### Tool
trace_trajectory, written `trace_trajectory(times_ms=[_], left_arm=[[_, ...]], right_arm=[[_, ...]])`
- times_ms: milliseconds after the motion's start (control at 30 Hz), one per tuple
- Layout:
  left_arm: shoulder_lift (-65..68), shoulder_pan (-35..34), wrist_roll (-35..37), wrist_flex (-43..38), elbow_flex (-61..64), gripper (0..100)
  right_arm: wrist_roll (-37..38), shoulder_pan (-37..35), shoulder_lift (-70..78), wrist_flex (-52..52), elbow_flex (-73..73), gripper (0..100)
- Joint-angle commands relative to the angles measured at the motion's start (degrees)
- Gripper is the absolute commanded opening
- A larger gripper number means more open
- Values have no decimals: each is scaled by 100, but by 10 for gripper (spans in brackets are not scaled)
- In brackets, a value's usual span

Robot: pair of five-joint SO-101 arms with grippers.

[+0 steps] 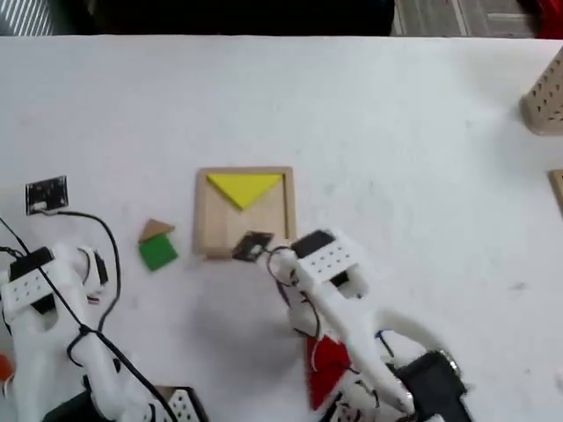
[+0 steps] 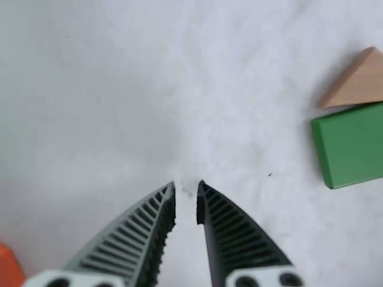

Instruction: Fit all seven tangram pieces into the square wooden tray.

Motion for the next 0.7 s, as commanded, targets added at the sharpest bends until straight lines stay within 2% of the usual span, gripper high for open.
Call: trace_trajectory(times_ms=[0,233,300,367,667], left_arm=[[13,57,-70,-62,-255,94],[4,57,-70,-70,-255,94],[4,57,-70,-70,-255,94],[4,57,-70,-79,-255,94],[4,48,-70,-79,-264,94]], right_arm=[[193,259,-1385,127,501,56],[1503,1042,-2141,171,1090,55],[2242,1007,-2387,242,1389,52],[2532,989,-2519,215,1503,51],[2875,-268,-1824,-101,1618,39]])
